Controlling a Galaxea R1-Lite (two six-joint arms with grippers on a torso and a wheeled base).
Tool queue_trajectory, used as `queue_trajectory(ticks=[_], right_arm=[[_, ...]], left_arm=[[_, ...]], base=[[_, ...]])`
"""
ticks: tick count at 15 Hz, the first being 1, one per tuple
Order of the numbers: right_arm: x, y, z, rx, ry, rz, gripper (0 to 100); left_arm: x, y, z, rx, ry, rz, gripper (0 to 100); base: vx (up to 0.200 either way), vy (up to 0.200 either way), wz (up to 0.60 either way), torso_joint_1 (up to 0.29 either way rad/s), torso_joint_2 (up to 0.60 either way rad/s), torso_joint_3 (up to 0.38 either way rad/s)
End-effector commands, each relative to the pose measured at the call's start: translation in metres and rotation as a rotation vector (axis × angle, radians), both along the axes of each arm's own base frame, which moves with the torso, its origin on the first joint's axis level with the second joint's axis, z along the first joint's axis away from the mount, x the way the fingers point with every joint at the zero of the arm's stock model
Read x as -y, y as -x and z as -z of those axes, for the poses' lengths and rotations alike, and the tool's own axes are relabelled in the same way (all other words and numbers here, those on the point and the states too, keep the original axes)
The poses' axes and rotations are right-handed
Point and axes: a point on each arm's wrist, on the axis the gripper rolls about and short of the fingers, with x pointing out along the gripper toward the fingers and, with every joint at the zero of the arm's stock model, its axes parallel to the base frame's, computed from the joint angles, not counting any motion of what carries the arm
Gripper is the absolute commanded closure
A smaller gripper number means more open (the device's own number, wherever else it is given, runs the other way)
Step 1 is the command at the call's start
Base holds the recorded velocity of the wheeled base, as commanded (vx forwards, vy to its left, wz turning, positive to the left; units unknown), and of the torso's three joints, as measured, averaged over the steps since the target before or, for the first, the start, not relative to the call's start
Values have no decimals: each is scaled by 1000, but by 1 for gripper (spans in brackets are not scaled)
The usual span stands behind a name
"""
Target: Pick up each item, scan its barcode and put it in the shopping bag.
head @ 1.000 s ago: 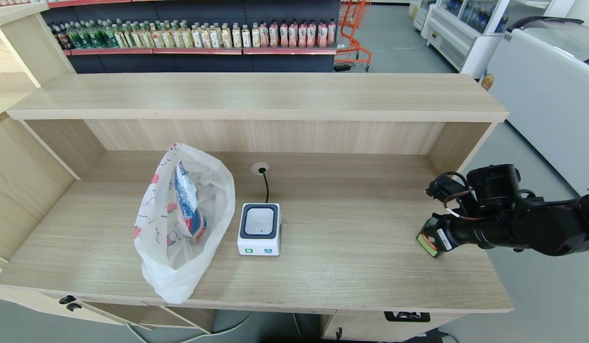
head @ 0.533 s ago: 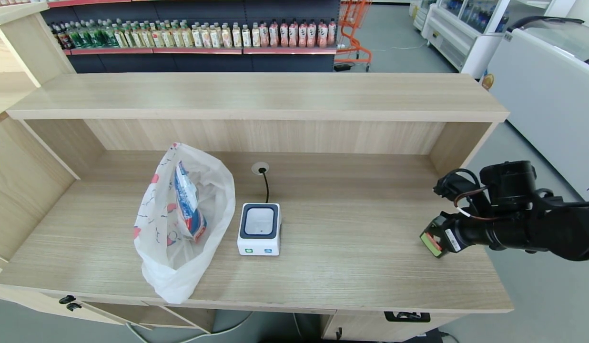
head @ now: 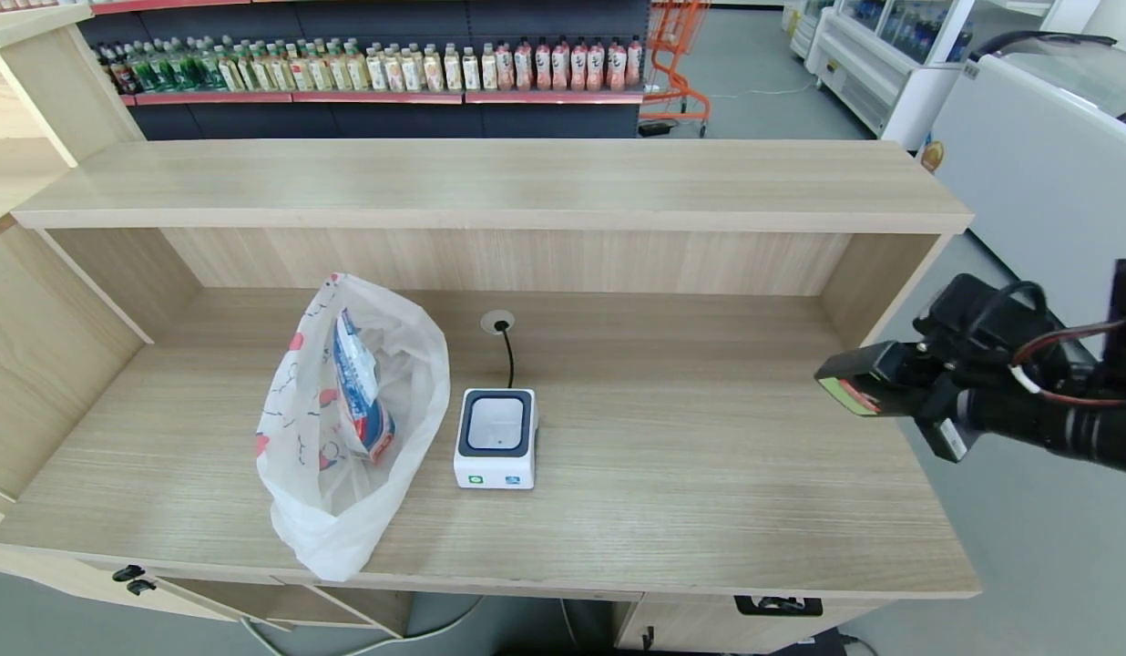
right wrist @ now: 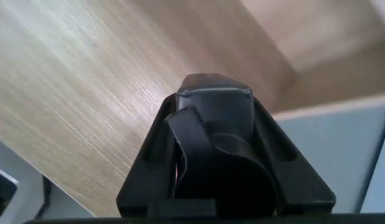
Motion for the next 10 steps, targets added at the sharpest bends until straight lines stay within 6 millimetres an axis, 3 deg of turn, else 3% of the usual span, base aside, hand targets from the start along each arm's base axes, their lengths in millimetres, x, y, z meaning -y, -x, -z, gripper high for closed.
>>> queue_trajectory(ticks=[1,4,7,10], right_arm=[[3,48,-26,202,108,-293,100],[-2,56,-12,394,442,-688,100],[-13,63,10,485,635,-982,100],[-18,58,21,669,854,-1115,100]], left_arm=[[0,0,0,0,0,0,0],[0,0,0,0,0,0,0],[0,0,0,0,0,0,0],[0,0,0,0,0,0,0]], base=[[0,0,0,0,0,0],[0,0,0,0,0,0],[0,0,0,0,0,0],[0,0,0,0,0,0]])
